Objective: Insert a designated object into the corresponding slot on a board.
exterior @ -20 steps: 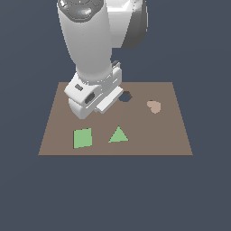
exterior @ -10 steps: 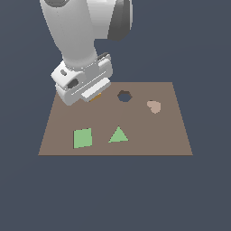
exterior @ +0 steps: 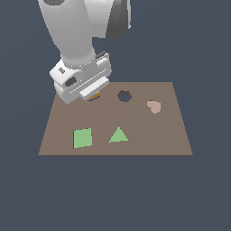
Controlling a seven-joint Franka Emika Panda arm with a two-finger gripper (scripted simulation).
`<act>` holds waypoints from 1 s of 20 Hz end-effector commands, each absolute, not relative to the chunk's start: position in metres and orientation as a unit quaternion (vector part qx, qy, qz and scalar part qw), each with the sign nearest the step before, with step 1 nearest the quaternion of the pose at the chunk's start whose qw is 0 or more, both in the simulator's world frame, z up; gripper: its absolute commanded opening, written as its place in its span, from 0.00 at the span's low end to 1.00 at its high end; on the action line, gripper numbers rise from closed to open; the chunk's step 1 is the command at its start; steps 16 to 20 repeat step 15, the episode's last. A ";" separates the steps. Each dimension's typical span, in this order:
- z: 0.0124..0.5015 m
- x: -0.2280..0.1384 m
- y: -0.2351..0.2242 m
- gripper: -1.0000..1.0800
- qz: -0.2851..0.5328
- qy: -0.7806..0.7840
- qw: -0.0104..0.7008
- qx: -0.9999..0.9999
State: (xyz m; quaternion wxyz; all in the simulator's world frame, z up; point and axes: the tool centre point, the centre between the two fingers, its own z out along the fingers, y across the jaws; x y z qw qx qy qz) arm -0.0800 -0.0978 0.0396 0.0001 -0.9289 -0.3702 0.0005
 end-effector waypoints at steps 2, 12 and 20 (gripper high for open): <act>0.034 -0.080 -0.098 0.00 0.000 -0.370 0.000 -0.929; 0.030 -0.080 -0.098 0.96 0.000 -0.371 0.000 -0.929; 0.030 -0.080 -0.098 0.96 0.000 -0.371 0.000 -0.929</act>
